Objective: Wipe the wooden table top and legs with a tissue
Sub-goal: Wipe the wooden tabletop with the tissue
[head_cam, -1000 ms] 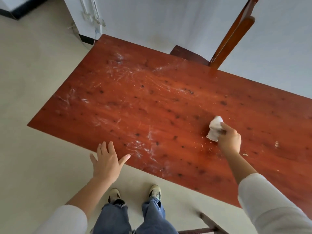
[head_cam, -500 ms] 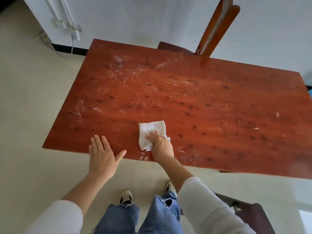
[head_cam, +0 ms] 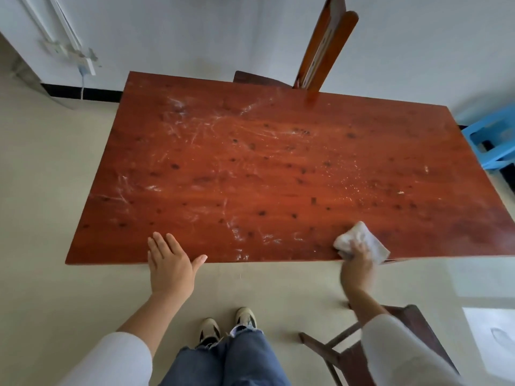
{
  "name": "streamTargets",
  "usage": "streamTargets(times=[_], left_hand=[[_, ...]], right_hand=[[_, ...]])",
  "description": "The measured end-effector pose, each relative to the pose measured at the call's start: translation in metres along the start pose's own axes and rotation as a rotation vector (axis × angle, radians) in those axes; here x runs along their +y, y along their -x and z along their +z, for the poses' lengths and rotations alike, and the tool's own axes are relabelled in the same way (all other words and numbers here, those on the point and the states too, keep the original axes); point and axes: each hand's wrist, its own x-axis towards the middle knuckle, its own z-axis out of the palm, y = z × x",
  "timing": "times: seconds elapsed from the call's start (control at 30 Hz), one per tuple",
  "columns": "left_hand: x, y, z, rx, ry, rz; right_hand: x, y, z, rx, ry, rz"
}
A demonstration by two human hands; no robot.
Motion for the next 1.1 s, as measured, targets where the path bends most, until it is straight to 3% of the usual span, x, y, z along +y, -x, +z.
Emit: streamTargets(times=[0.1, 0.3, 0.37, 0.43, 0.53, 0.67, 0.77, 0.83, 1.1], left_hand=[[0.001, -0.003, 0.0, -0.013, 0.004, -0.009], [0.001, -0.001, 0.0, -0.028, 0.0, -0.018], [0.002, -0.001, -0.001, -0.04, -0.015, -0.026], [0.002, -0.002, -0.002, -0.053, -0.028, -0.037], [0.003, -0.002, -0.001, -0.045, -0.037, -0.044], [0.004, -0.003, -0.002, -0.053, -0.024, -0.051], [0.003, -0.003, -0.001, -0.016, 0.005, -0.038], [0.0, -0.001, 0.0, 0.01, 0.042, -0.021], [-0.033, -0.009, -0.015, 0.049, 0.065, 0.169]], right_hand=[[-0.026, 0.038, 0.026, -0.046, 0.075, -0.115], [-0.08, 0.086, 0.046, -0.404, 0.223, -0.39], [-0.093, 0.088, 0.045, -0.459, 0.078, -0.385], [-0.101, 0.077, 0.028, -0.508, -0.22, -0.293], [-0.091, 0.036, -0.004, -0.315, -0.367, -0.222], [-0.04, -0.022, -0.033, -0.075, -0.139, -0.12], [-0.014, -0.031, -0.02, -0.078, 0.04, -0.076], [-0.017, -0.015, 0.002, -0.048, 0.033, -0.114], [-0.105, 0.107, 0.089, -0.166, 0.02, -0.405]])
